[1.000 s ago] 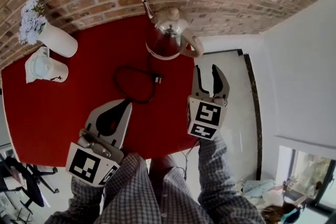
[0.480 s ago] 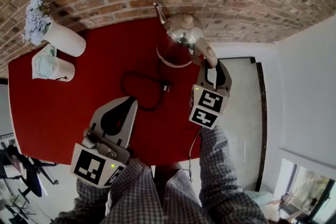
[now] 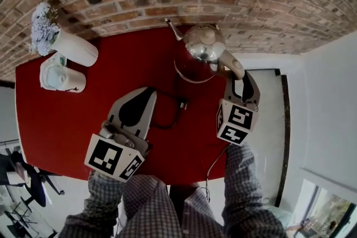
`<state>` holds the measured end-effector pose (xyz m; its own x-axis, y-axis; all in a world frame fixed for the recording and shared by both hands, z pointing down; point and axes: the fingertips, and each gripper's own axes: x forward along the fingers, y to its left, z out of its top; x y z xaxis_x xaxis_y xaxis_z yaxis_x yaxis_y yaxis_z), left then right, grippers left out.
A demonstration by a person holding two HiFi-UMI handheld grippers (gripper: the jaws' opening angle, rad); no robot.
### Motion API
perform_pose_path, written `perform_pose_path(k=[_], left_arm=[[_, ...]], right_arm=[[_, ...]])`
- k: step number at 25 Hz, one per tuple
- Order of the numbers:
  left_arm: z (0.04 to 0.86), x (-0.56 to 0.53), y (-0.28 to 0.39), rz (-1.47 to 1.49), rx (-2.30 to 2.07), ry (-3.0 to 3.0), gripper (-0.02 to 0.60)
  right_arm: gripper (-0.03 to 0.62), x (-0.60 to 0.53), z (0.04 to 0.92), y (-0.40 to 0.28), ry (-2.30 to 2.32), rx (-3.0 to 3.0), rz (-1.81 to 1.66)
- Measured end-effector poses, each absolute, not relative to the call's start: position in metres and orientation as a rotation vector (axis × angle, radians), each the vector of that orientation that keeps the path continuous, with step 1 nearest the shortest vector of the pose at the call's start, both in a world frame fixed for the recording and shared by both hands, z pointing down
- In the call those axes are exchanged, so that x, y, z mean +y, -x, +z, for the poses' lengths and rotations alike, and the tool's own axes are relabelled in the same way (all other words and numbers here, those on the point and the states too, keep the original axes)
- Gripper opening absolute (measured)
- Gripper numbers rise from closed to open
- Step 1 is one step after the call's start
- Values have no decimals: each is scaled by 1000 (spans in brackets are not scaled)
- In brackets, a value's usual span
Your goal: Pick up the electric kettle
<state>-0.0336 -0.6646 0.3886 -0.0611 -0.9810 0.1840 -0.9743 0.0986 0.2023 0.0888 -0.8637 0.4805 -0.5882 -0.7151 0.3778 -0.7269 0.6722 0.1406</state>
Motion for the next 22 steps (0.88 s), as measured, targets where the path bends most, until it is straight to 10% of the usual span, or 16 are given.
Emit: perform_pose_path(k=[22], left_arm=[[447, -786, 123, -424, -2067, -1755, 230]], right_arm=[[150, -902, 481, -76, -1072, -2585, 15]])
